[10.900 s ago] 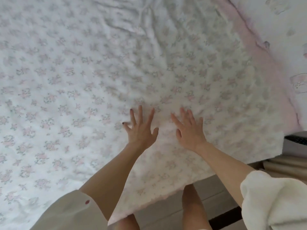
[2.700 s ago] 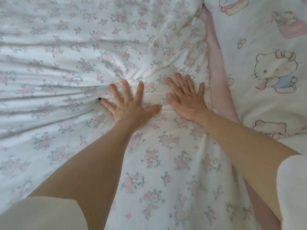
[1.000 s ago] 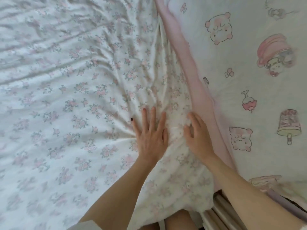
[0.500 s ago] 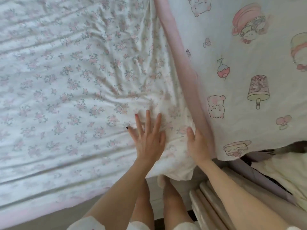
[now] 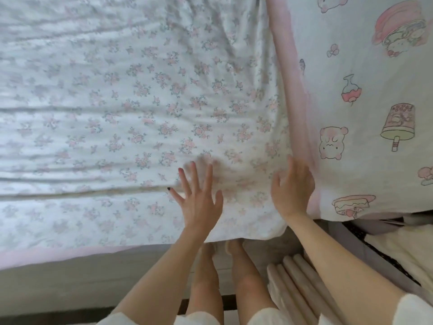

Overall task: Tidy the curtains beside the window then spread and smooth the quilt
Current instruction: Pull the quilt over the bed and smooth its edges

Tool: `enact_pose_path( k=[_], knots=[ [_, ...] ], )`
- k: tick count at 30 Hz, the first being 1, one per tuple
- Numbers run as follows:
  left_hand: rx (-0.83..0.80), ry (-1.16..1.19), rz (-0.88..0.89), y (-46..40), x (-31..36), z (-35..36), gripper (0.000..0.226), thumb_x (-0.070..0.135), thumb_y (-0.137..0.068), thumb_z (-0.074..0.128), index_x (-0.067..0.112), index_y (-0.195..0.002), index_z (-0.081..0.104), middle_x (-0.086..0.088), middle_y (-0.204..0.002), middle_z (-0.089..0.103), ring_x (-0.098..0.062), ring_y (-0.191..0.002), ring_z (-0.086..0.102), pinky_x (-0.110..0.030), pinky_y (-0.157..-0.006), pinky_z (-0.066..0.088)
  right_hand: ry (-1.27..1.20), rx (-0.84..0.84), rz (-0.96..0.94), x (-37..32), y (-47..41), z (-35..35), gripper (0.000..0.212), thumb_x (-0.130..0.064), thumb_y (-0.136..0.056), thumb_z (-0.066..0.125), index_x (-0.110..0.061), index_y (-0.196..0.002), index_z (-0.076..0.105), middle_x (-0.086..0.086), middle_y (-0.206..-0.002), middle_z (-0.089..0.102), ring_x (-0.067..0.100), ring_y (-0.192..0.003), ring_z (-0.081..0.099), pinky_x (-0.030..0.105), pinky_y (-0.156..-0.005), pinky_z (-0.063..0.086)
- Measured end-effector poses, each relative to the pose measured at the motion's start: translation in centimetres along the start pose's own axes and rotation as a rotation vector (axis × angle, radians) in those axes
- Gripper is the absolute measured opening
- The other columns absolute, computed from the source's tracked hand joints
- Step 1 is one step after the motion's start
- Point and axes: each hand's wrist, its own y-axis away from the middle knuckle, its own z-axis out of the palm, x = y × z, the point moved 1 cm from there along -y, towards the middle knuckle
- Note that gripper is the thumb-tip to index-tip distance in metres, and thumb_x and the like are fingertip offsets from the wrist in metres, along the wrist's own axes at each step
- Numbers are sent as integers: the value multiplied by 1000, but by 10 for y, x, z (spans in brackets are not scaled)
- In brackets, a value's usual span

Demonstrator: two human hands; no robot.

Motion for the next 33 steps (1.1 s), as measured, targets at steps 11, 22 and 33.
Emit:
enact_pose_path(
  k=[11,22,33],
  knots=[
    [-237,142,-2,83,-93,41,69,32,-90,46,37,-147,9,1,-153,-25,-36,-141,-19,-47,-96,47,396,-785,-265,-20,113,55,74,-20,-94,36,-38,-142,-18,6,-151,-34,38,-139,-25,57,-112,23],
    [83,251,-250,7,-173,-13,74,35,-90,46,39,-146,-2,-7,-157,-16,-34,-142,-19,-59,-111,11,347,-603,-731,-171,96,75,58,-24,-95,32,-31,-147,6,5,-157,-15,31,-142,-19,61,-111,-3],
    [98,242,-303,87,-304,-1,58,18,-92,48,24,-145,25,-4,-157,11,-26,-145,8,-46,-101,45,337,-653,-881,-253,145,109,39,-18,-92,35,-12,-130,42,13,-139,41,30,-130,33,43,-98,31]
  ],
)
